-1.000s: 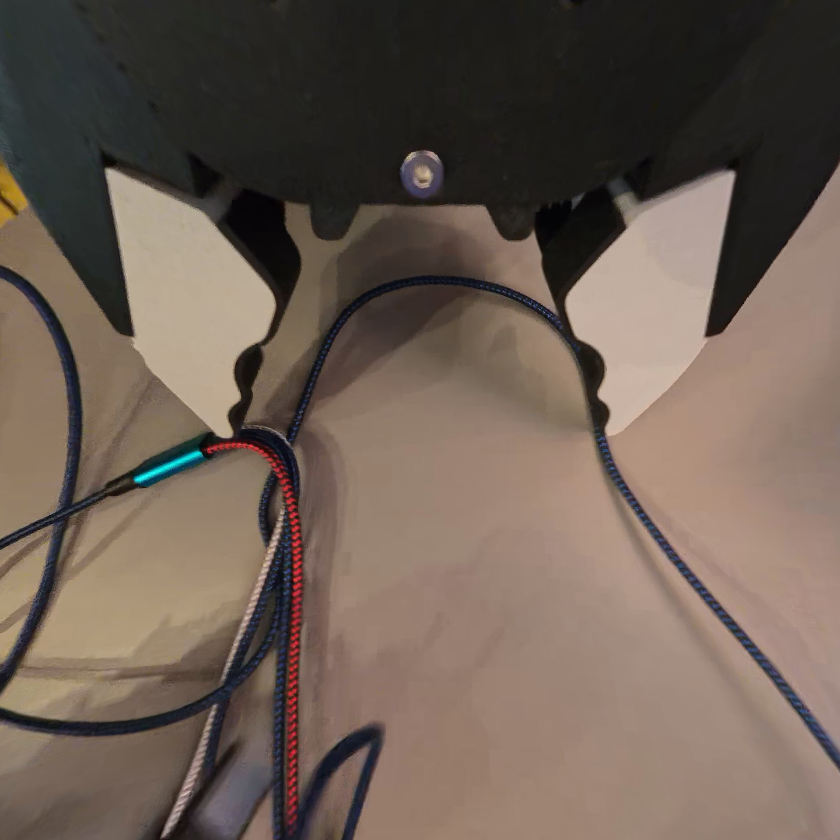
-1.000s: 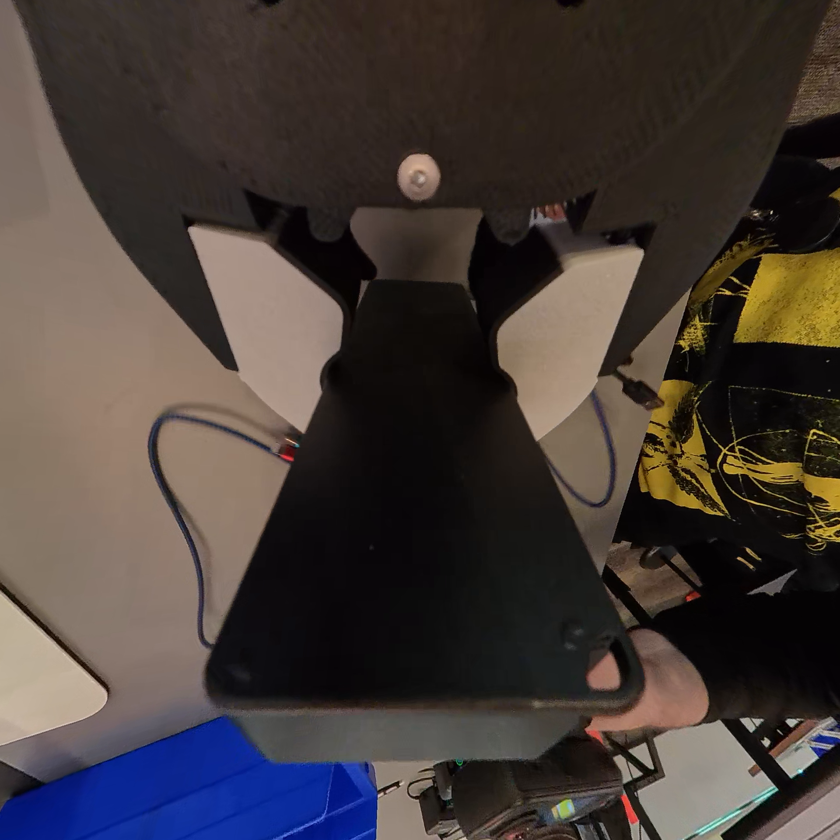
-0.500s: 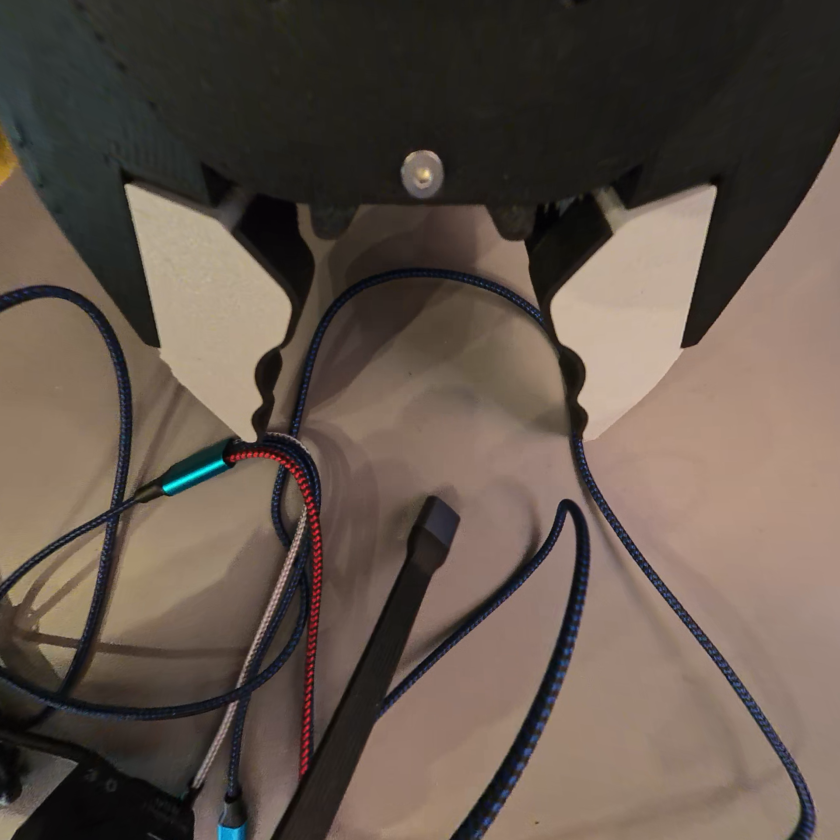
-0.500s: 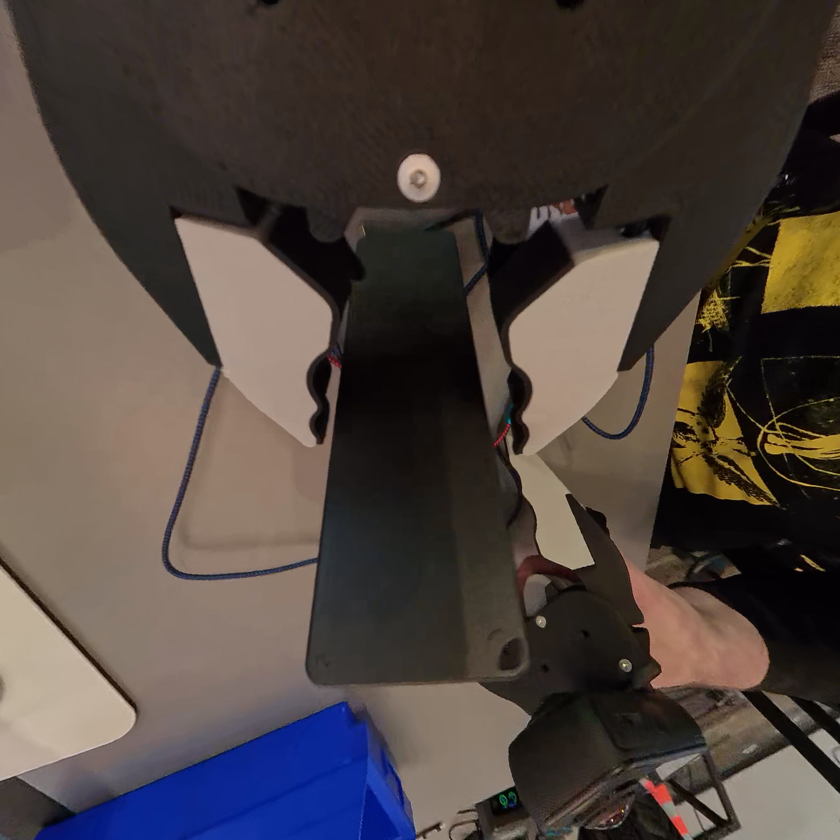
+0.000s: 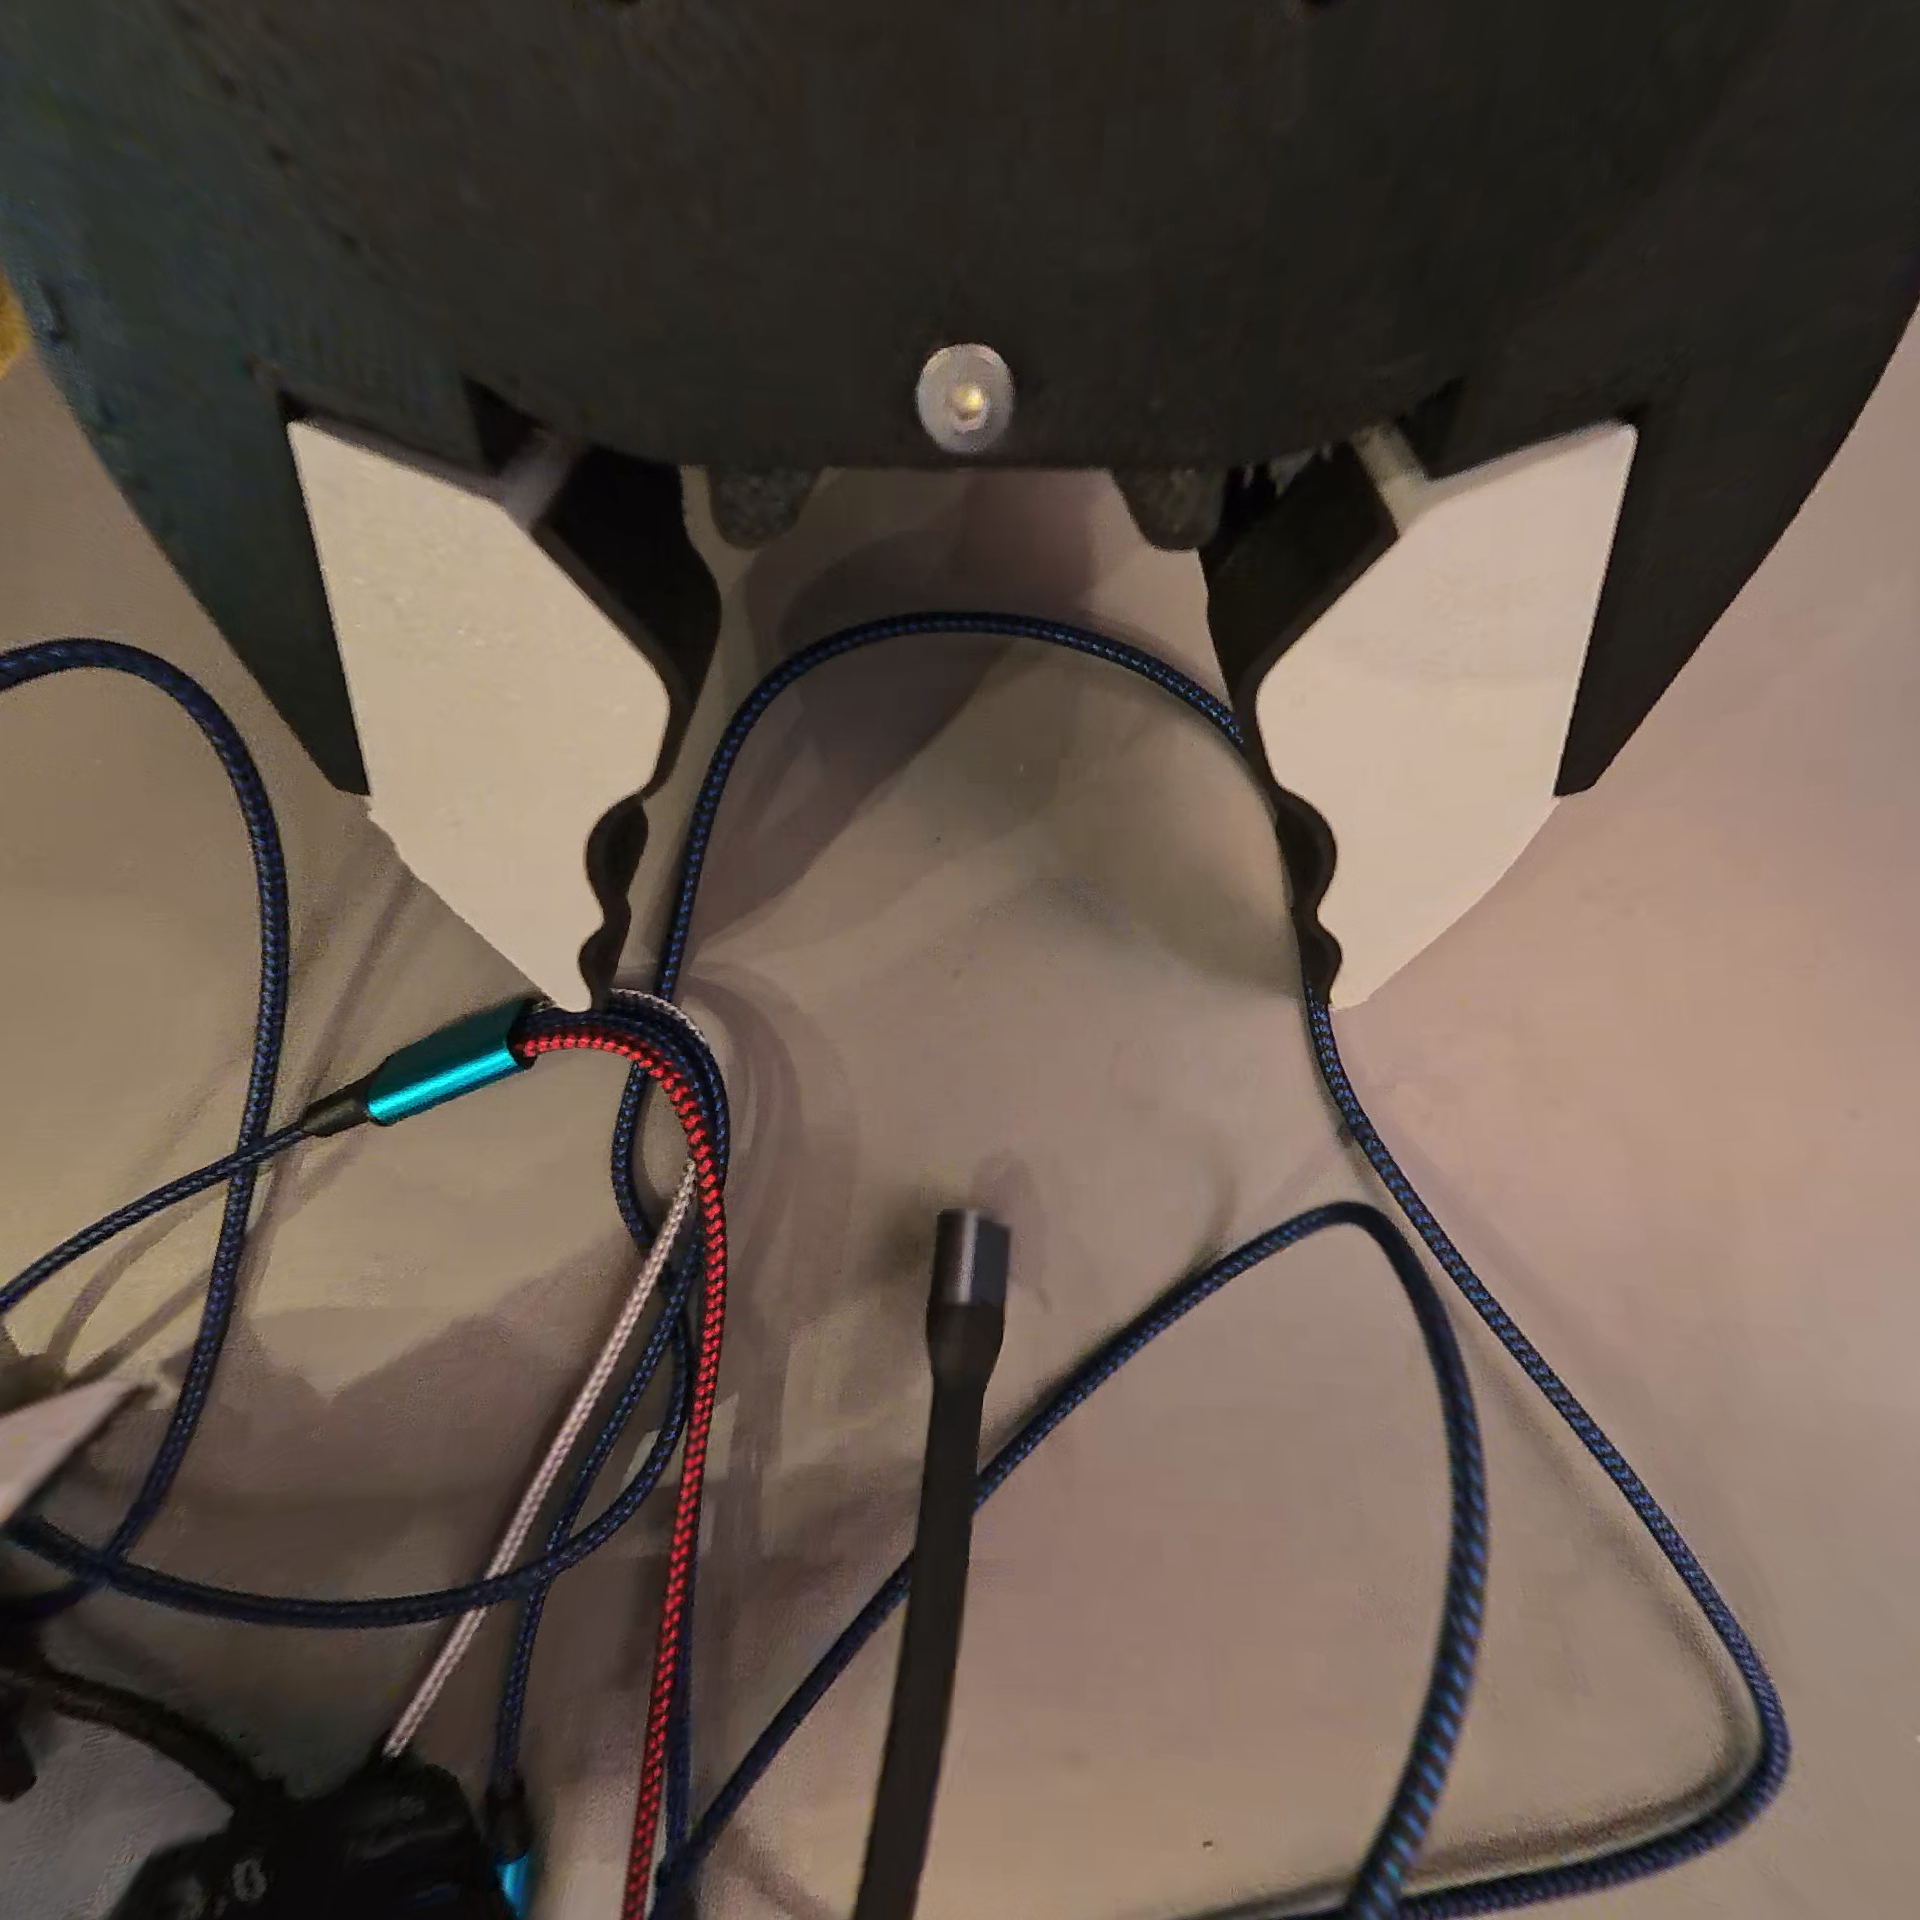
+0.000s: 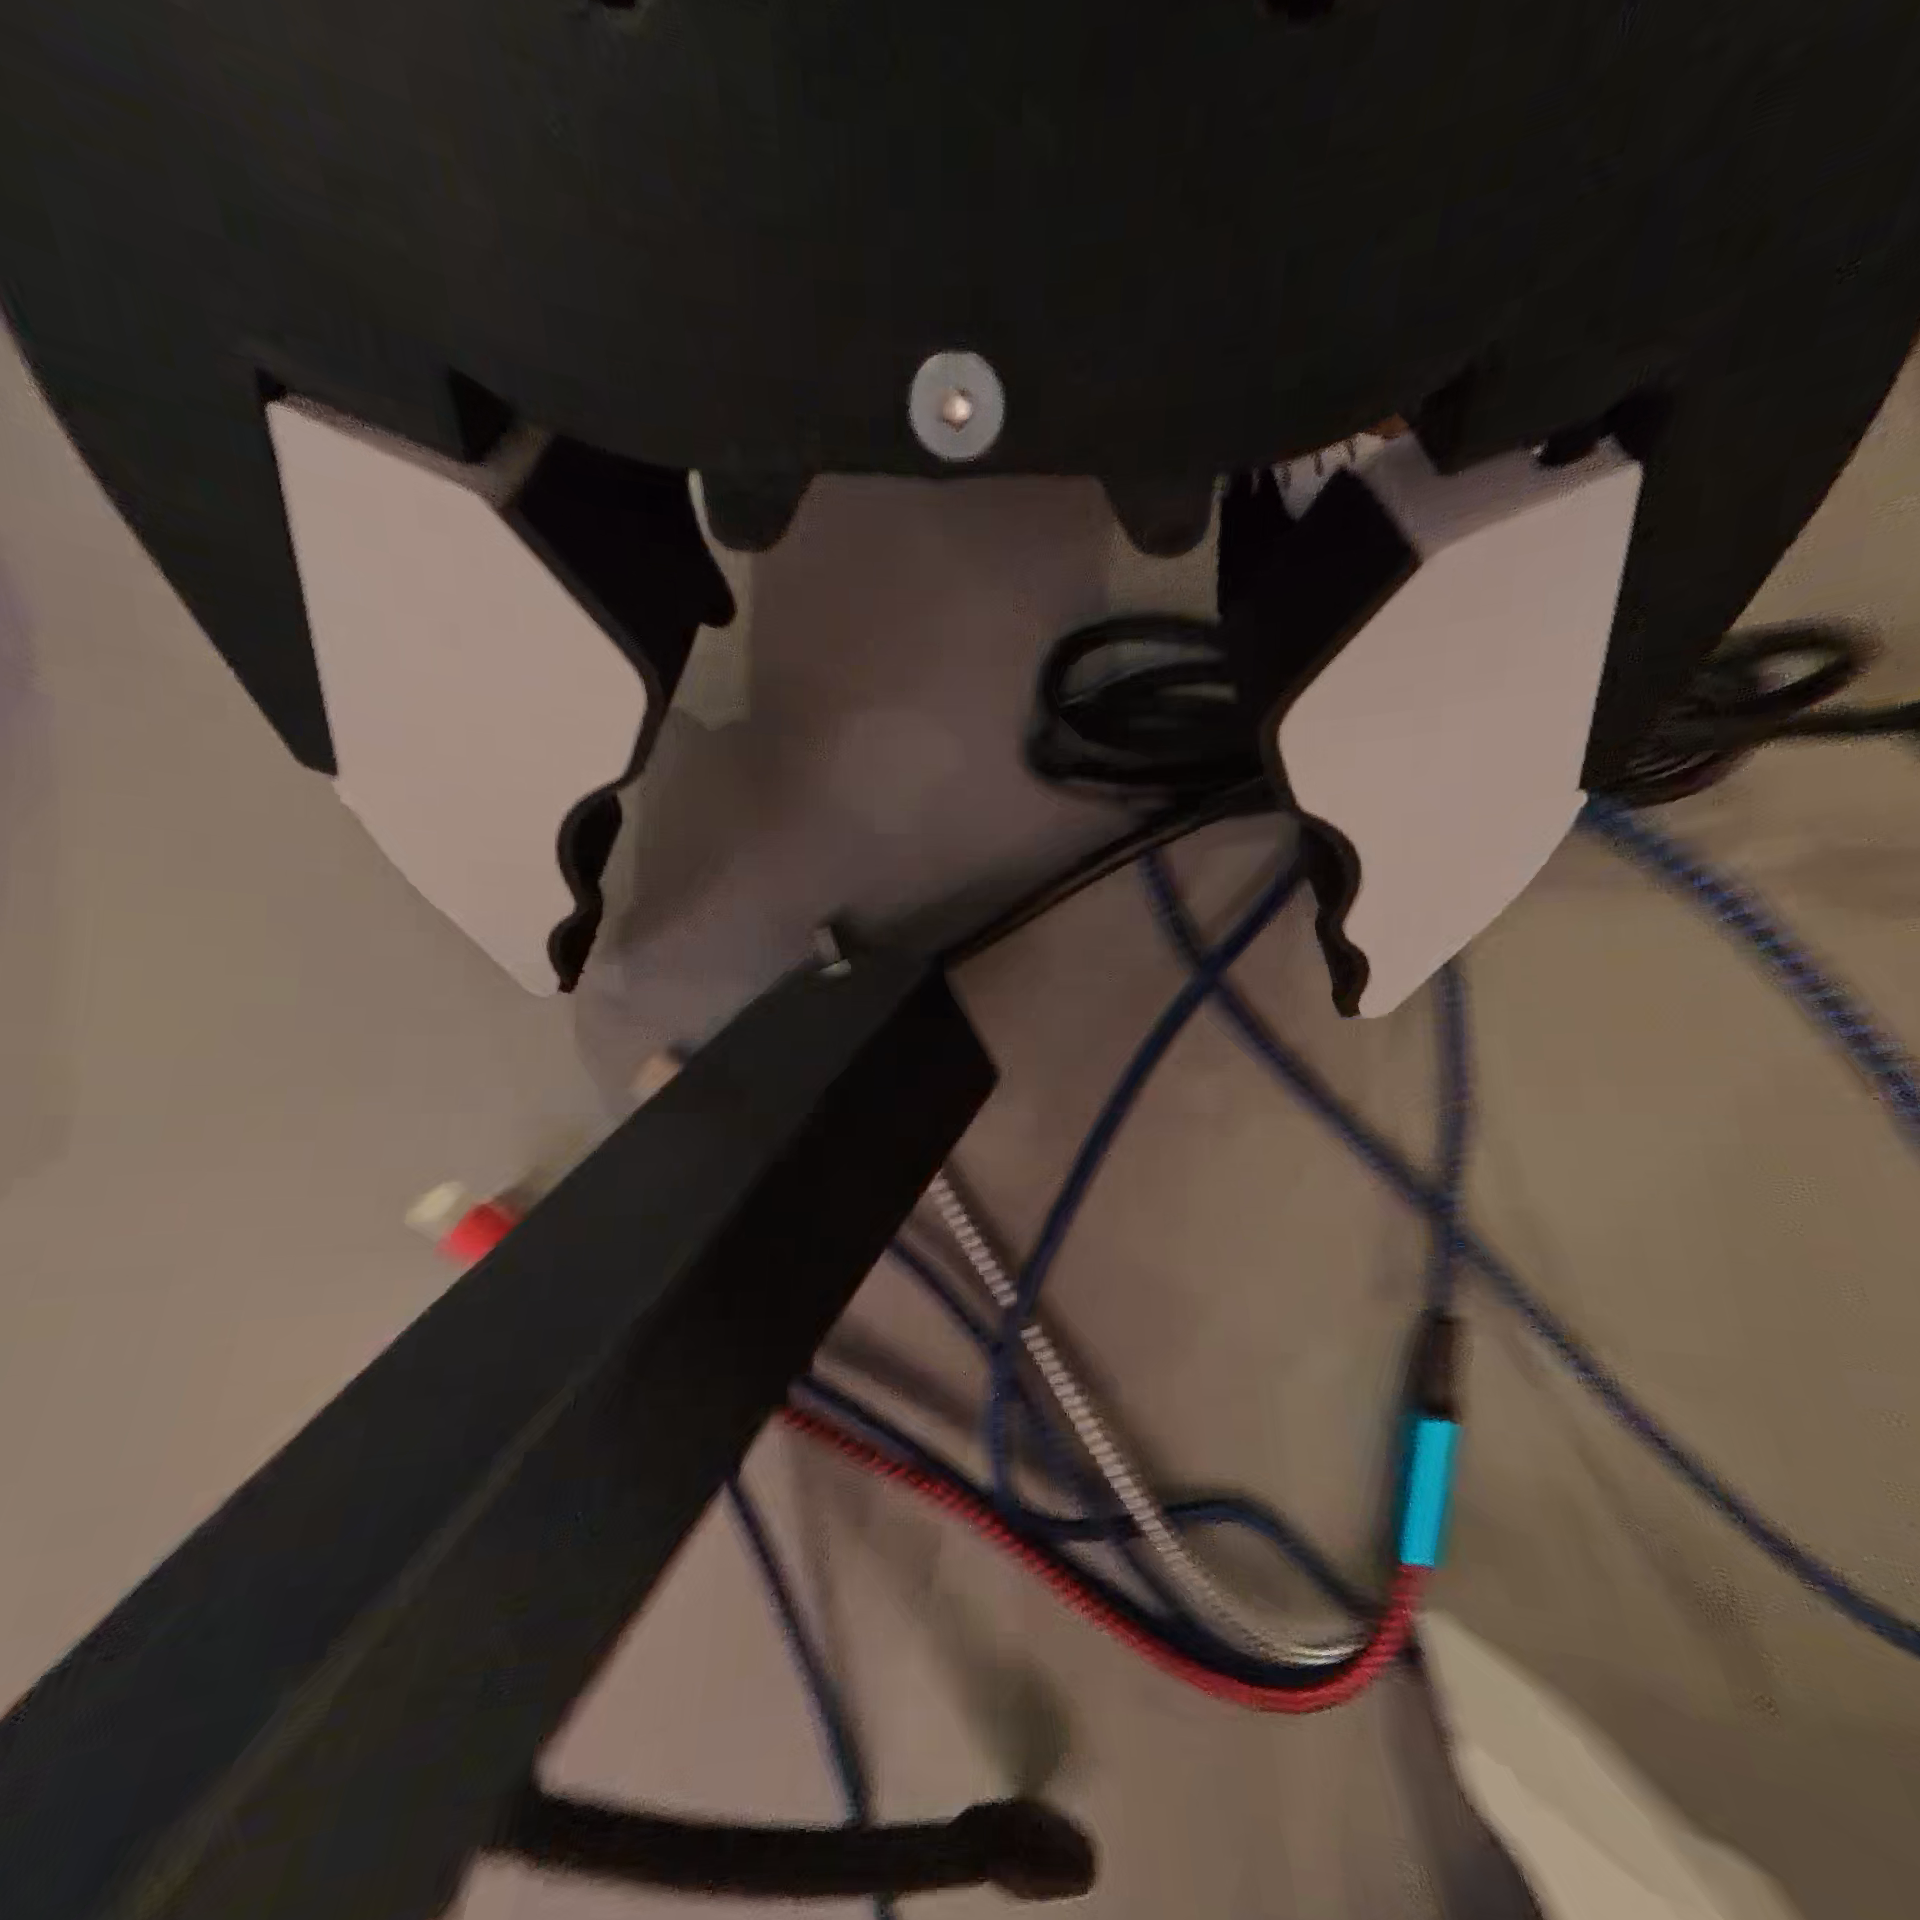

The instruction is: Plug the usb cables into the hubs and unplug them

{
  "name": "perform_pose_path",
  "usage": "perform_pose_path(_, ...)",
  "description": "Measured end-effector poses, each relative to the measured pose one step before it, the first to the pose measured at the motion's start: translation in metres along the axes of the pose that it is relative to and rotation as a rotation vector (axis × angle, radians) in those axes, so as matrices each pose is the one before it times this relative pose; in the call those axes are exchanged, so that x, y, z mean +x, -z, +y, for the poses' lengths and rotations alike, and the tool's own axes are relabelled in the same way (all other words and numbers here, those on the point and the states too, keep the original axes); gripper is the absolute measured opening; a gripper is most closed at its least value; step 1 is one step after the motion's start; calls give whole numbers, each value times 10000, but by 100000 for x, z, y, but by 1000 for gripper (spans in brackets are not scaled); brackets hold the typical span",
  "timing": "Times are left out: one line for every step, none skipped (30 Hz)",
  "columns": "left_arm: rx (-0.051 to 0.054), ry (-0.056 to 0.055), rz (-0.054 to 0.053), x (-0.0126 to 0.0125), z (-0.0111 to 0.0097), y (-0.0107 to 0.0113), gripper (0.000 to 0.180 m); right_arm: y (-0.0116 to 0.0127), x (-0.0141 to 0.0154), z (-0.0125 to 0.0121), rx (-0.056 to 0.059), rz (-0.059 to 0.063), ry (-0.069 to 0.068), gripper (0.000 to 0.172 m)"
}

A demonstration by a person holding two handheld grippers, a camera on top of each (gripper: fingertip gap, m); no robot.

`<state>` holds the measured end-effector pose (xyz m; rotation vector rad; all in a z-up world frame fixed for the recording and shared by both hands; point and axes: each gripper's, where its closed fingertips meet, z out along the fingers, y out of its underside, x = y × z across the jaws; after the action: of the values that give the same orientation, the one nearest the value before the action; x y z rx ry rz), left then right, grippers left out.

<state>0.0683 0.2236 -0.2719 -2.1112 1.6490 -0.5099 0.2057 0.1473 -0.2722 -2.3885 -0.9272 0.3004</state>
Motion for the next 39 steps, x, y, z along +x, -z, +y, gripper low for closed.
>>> perform_pose_path(-11,-19,21,32,-51,-34,120,-472,538,-311,127,217,309,129)
perform_pose_path(-3,-5,8,20,-86,-43,120,-469,284,-369,176,-110,76,135)
perform_pose_path(-12,-37,15,50,-77,-51,120,-409,211,-259,72,-216,10,139)
perform_pose_path(-17,-57,22,59,-85,-57,119,-295,113,-254,-10,-191,192,140)
perform_pose_path(-3,-19,21,50,-99,-51,119,-192,134,-382,13,-61,405,144)
perform_pose_path(2,-40,33,73,-109,-58,118,-155,136,-414,52,-65,398,146)
perform_pose_path(1,-55,40,80,-106,-57,118,-187,113,-395,90,-123,342,146)
perform_pose_path(15,-38,27,52,-120,-63,118,-137,224,-496,163,-20,403,146)
perform_pose_path(36,-49,65,135,-148,-80,117,-136,191,-504,131,17,389,146)
perform_pose_path(31,-63,73,145,-148,-82,117,-196,63,-312,-59,-78,209,146)
perform_pose_path(14,-72,53,138,-142,-94,117,-253,79,-255,-93,-119,106,146)
perform_pose_path(-12,-97,44,143,-137,-96,117,-294,60,-297,5,-161,96,146)
perform_pose_path(11,-69,90,165,-160,-69,116,-352,58,-267,19,-200,11,146)
perform_pose_path(5,-15,50,70,-157,-64,116,-367,98,-220,-14,-188,-102,146)
perform_pose_path(29,-5,75,86,-172,-58,115,-300,192,-258,3,-80,-63,147)
perform_pose_path(110,43,211,322,-254,-86,117,-220,195,-273,20,-16,-3,147)
perform_pose_path(145,59,203,355,-312,-87,118,-231,134,-267,12,-40,-52,146)
perform_pose_path(135,17,163,369,-312,-129,117,-297,57,-279,-14,-82,-121,145)
perform_pose_path(96,-85,145,438,-287,-172,115,-384,-52,-275,-44,-151,-199,144)
perform_pose_path(4,-165,31,328,-175,-207,113,-369,-91,-298,-11,-150,-159,143)
perform_pose_path(-28,-136,-35,216,-121,-202,113,-246,-31,-238,-49,-63,6,143)
perform_pose_path(101,-31,123,354,-253,-146,112,-142,-44,-121,-135,-30,109,142)
perform_pose_path(197,44,263,497,-350,-129,109,-119,-62,-149,-84,-73,120,142)
perform_pose_path(251,119,358,612,-478,-135,106,-194,-161,-327,39,-135,162,140)
perform_pose_path(213,183,393,672,-489,-231,103,-302,-284,-472,92,-178,213,139)
perform_pose_path(39,-25,74,229,-276,-247,101,-345,-331,-492,18,-162,229,136)
perform_pose_path(-84,-200,-110,-59,-104,-236,98,-290,-198,-443,-59,-97,172,133)
perform_pose_path(143,46,51,15,-289,-153,96,-196,-50,-434,11,-53,59,131)
perform_pose_path(153,207,146,-7,-159,-30,95,-108,63,-343,78,-46,5,124)
perform_pose_path(18,39,28,-159,25,57,92,-56,87,-169,22,-28,12,123)
perform_pose_path(68,70,97,21,-63,51,92,-23,83,-110,-15,3,-14,120)
perform_pose_path(53,83,61,-2,-30,31,92,-27,60,-121,4,-3,-13,117)
perform_pose_path(-8,-31,23,-11,65,20,91,-33,38,-143,39,-17,9,114)
perform_pose_path(-44,-37,61,52,51,82,89,31,136,-146,47,34,-35,110)
perform_pose_path(-44,-131,-34,41,105,43,86,95,279,-180,81,79,-135,97)
perform_pose_path(-59,-244,-37,175,165,-5,87,52,184,-170,152,-7,-141,81)
perform_pose_path(-48,-175,-39,100,124,24,89,-5,-2,-99,122,-80,-26,69)
perform_pose_path(21,-19,-28,-43,64,93,87,-25,-98,-31,13,-39,40,65)
perform_pose_path(7,-22,37,-8,91,138,85,-15,-119,-26,-4,-33,23,63)
